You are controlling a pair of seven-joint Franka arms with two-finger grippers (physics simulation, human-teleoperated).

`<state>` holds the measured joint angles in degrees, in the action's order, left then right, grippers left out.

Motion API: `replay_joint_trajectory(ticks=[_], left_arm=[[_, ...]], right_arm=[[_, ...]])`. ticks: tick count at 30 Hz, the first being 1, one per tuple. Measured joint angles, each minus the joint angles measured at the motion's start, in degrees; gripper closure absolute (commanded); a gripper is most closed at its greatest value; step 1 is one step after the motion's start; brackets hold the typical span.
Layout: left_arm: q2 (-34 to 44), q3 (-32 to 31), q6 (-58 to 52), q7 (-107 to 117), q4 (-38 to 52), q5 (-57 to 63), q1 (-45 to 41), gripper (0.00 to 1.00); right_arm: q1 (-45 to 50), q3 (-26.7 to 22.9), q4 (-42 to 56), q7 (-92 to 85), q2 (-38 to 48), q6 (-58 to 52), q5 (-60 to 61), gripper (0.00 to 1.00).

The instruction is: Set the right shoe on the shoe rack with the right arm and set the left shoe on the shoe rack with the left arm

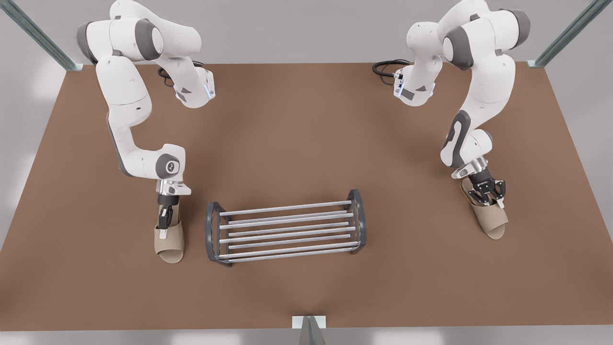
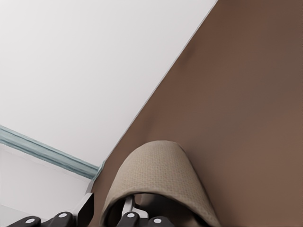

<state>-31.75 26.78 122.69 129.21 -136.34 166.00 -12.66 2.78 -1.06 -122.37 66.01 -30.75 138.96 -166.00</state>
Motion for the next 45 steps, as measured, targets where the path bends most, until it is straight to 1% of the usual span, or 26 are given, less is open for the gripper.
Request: replay_joint_trajectory(ticks=[1,2,5,6,10,12,14,16,18,20,24,26,27,29,32,35,37,39,40,41,43,45], left_arm=[[-0.1,0.0,-0.1,0.1,0.1,0.0,0.0,0.54],[-0.3,0.0,-0.2,0.3,0.1,0.0,-0.1,0.57],[-0.5,-0.1,-0.4,0.6,0.2,0.0,-0.1,0.65],[-0.5,-0.1,-0.4,0.7,0.2,0.0,-0.1,0.69],[1.5,0.1,-0.2,1.0,0.3,0.0,-0.6,0.71],[3.3,0.3,0.5,1.1,0.3,0.0,-1.1,0.71],[7.1,0.4,2.3,0.7,0.3,0.0,-1.5,0.71],[11.0,0.6,5.1,0.0,0.7,0.0,-2.2,0.72],[13.9,0.7,8.1,-0.9,1.2,0.0,-2.6,0.72],[16.0,0.8,11.1,-1.9,1.7,0.0,-2.7,0.72],[18.1,0.8,17.8,-4.2,5.6,0.0,-3.3,0.72],[18.5,0.8,21.6,-5.3,8.8,0.0,-3.5,0.72],[18.6,0.8,23.4,-5.9,10.1,0.0,-3.8,0.72],[18.7,0.8,26.9,-7.0,12.9,0.0,-5.3,0.72],[18.1,1.2,32.5,-8.3,18.4,0.0,-8.4,0.72],[17.1,1.4,38.0,-9.5,23.1,0.0,-10.4,0.72],[15.9,3.9,41.9,-10.1,26.9,0.0,-13.7,0.72],[13.7,11.2,46.1,-10.7,30.5,0.0,-21.9,0.72],[12.7,14.7,47.9,-10.9,31.4,0.0,-25.9,0.72],[11.7,19.0,49.7,-11.1,32.3,0.0,-30.6,0.72],[8.9,27.6,53.2,-11.0,33.4,0.0,-40.7,0.72],[6.1,34.2,56.8,-10.7,34.5,0.0,-49.1,0.72]], right_arm=[[0.0,0.0,0.0,0.1,0.2,0.1,0.0,0.7],[0.0,0.0,0.1,0.1,0.5,0.2,0.0,0.78],[0.5,0.0,0.0,0.2,2.5,1.1,0.0,0.79],[0.7,0.0,-0.1,0.2,3.3,1.5,0.0,0.79],[0.7,0.0,-0.5,0.2,9.2,5.1,0.0,0.79],[0.7,0.0,-0.7,0.5,15.2,8.8,0.0,0.79],[0.9,0.3,-0.2,1.2,21.1,13.3,1.5,0.79],[2.2,1.1,2.6,2.0,25.0,18.1,5.5,0.79],[3.1,2.6,6.8,2.6,26.1,22.9,9.7,0.79],[5.2,3.4,11.3,3.2,24.8,26.3,14.0,0.79],[14.2,3.5,23.0,4.2,15.2,30.4,24.5,0.79],[17.3,2.6,28.1,4.7,10.7,31.6,28.8,0.79],[19.2,1.4,30.2,4.9,9.0,32.0,30.8,0.79],[22.2,-0.6,32.4,5.2,5.0,32.1,33.9,0.79],[24.3,-2.9,34.1,5.7,-0.8,32.0,36.4,0.79],[25.1,-6.2,34.6,5.9,-2.9,32.0,37.1,0.79],[25.3,-6.8,34.5,5.9,-3.2,32.1,37.3,0.79],[25.5,-7.0,34.3,6.0,-3.3,32.2,37.4,0.79],[25.5,-7.0,34.2,6.0,-3.1,32.2,37.4,0.38],[25.5,-7.0,34.1,6.1,-3.0,32.1,37.5,0.0],[25.4,-7.1,34.0,6.2,-2.9,31.7,37.6,0.0],[25.5,-7.5,33.9,6.3,-2.8,31.2,37.6,0.0]])
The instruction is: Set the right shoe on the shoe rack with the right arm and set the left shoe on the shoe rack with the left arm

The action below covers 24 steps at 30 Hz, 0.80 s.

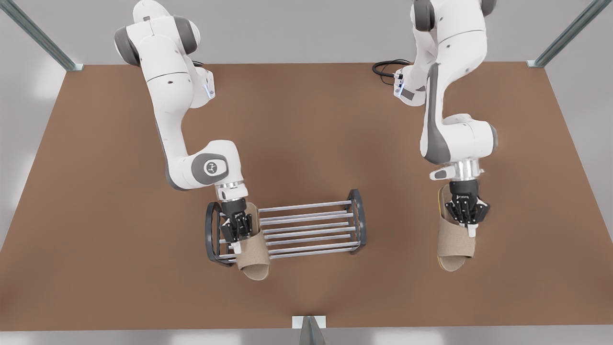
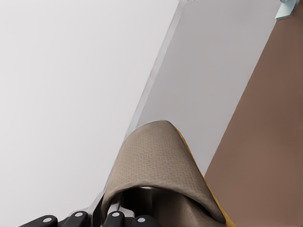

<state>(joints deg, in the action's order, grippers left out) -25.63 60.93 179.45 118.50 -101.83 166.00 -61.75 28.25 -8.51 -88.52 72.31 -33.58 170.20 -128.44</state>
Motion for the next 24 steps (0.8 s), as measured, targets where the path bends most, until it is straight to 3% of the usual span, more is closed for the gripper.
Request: replay_joint_trajectory(ticks=[4,9,17,24], left_arm=[[-4.1,8.9,6.1,0.7,3.0,0.0,-10.8,0.73],[-7.0,13.6,11.1,1.7,5.5,0.0,-17.8,0.75],[-14.8,17.3,17.7,5.3,13.7,0.0,-26.4,0.75],[-23.9,15.6,19.6,8.3,25.2,0.0,-24.8,0.75]], right_arm=[[0.0,-0.5,-0.4,0.3,-0.4,-0.1,0.0,0.0],[0.2,-0.7,-3.9,0.5,2.5,0.4,0.1,0.0],[1.8,-0.6,-15.4,0.7,11.3,0.7,0.0,0.0],[-2.2,-0.5,-19.3,0.7,25.2,6.9,0.0,0.0]])
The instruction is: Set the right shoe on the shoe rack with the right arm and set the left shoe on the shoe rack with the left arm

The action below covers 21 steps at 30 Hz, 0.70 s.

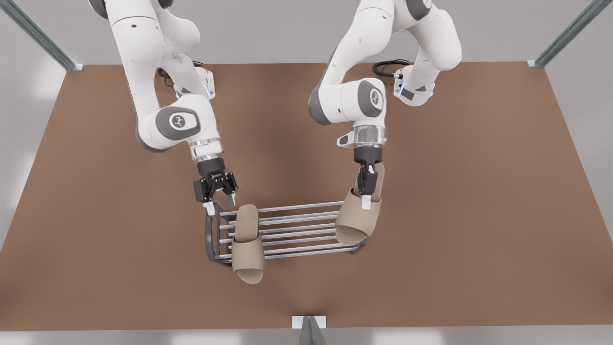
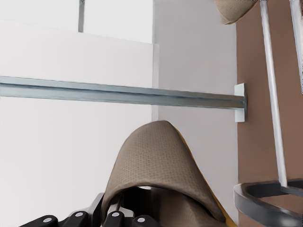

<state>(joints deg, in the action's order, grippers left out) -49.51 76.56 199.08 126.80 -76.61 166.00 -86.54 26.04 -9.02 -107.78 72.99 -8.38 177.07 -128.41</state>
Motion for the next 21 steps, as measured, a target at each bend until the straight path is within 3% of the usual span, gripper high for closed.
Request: replay_joint_trajectory(ticks=[7,9,11,13,14,16,18,21], left_arm=[[-6.0,-2.6,0.6,2.1,5.3,0.0,0.1,0.75],[-8.1,-2.6,0.7,2.6,6.3,0.0,0.1,0.75],[-10.7,-2.6,0.7,3.0,7.4,0.0,-0.1,0.75],[-12.8,-2.6,0.7,3.5,7.8,-0.7,-0.3,0.75],[-14.0,-2.6,0.8,3.8,8.1,-1.2,-0.2,0.76],[-16.5,-2.6,0.8,4.5,9.7,-2.4,1.1,0.76],[-19.0,-2.6,0.8,5.3,12.1,-3.7,3.3,0.76],[-21.5,-2.6,0.8,6.4,15.4,-6.5,7.0,0.76]], right_arm=[[-25.8,-0.4,6.8,0.5,-0.1,9.9,8.0,0.0],[-30.8,3.4,6.5,0.8,-0.3,7.6,12.7,0.0],[-30.1,9.0,3.7,1.0,-0.2,1.6,22.7,0.0],[-28.0,15.2,4.0,-1.4,-0.1,-8.2,45.5,0.0],[-27.0,15.8,4.9,-4.1,0.8,-14.2,61.5,0.0],[-26.2,11.8,6.3,-10.3,1.6,-28.6,90.7,0.0],[-31.2,9.5,3.7,-16.1,1.1,-41.2,108.0,0.0],[-32.5,8.6,-3.3,-24.3,-1.9,-51.5,121.1,0.0]])
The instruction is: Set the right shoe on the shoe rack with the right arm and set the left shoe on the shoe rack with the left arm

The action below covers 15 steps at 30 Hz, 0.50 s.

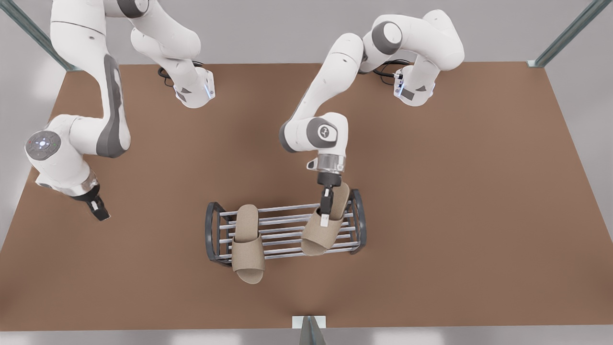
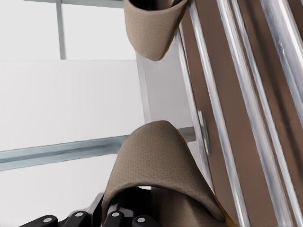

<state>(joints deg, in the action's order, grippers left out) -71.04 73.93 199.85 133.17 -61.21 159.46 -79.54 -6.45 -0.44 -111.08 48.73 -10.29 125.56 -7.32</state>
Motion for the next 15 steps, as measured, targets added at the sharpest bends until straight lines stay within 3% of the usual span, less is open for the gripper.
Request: replay_joint_trajectory(ticks=[1,3,4,5,15], left_arm=[[-0.7,0.0,0.0,0.4,0.5,-0.8,0.5,0.76],[-1.4,-0.1,0.0,1.4,1.2,-1.8,1.2,0.63],[-1.7,-0.1,0.0,2.0,1.3,-2.2,1.4,0.29],[-1.9,-0.1,0.0,2.5,1.3,-2.4,1.4,0.1],[1.0,-0.2,0.0,6.3,-1.8,-2.1,0.2,0.09]], right_arm=[[1.8,0.0,-2.7,-2.4,-0.3,-1.3,2.4,0.0],[4.3,-0.1,-5.4,-7.1,-0.7,-3.0,5.7,0.0],[4.5,-0.1,-5.9,-9.2,-0.8,-3.7,6.7,0.0],[4.4,-0.1,-6.2,-11.3,-0.8,-4.2,7.5,0.0],[4.1,-0.3,-6.5,-27.6,-0.7,-6.0,9.8,0.0]])
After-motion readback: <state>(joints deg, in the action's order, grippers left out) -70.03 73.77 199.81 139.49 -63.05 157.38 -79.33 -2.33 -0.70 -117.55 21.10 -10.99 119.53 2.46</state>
